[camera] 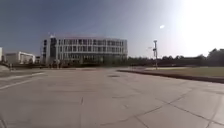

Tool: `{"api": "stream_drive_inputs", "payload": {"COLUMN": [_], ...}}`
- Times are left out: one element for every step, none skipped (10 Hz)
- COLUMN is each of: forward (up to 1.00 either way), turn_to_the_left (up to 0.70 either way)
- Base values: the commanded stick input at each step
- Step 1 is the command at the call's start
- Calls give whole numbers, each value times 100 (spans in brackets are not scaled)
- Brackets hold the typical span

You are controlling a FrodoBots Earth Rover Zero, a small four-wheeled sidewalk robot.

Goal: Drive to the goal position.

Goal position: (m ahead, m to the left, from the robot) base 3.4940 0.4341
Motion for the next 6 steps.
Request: {"api": "stream_drive_inputs", "payload": {"forward": [70,70,70,70,70,70], "turn_to_the_left": [0,0,0,0,0,0]}}
